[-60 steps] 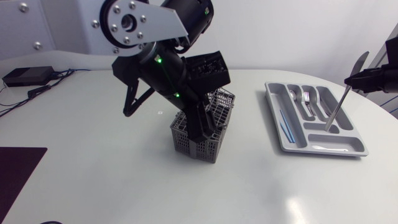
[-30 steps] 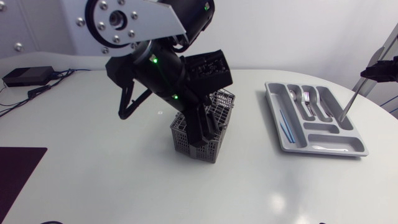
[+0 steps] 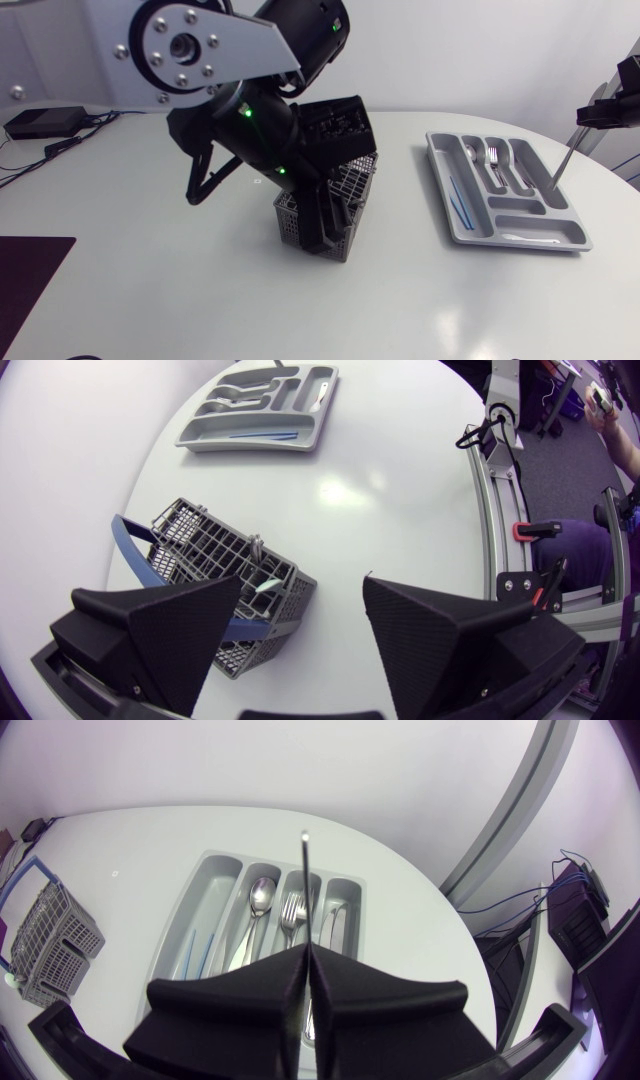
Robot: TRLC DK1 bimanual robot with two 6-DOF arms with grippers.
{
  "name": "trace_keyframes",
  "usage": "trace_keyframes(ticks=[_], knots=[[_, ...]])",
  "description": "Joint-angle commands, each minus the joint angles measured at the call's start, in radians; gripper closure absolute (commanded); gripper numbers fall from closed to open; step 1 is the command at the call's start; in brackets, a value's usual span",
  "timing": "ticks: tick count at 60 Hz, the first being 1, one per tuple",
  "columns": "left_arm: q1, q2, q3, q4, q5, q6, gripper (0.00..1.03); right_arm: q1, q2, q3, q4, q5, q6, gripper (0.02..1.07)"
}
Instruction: Unload the cutlery basket into the drawer organizer.
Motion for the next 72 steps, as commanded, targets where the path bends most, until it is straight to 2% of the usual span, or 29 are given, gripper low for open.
trace_keyframes(ticks=[1, 42, 72], knots=[[-0.008, -0.032, -0.026, 0.001, -0.005, -0.006, 0.06, -0.007, 0.05, 0.055, -0.013, 0.011, -0.028, 1.0], [0.018, -0.082, -0.101, 0.025, -0.003, 0.014, 0.06, 0.018, 0.261, 0.158, -0.05, 0.114, -0.035, 1.0], [0.022, -0.096, -0.112, 0.033, -0.003, 0.008, 0.06, 0.033, 0.434, 0.213, 0.132, 0.114, 0.051, 1.0]])
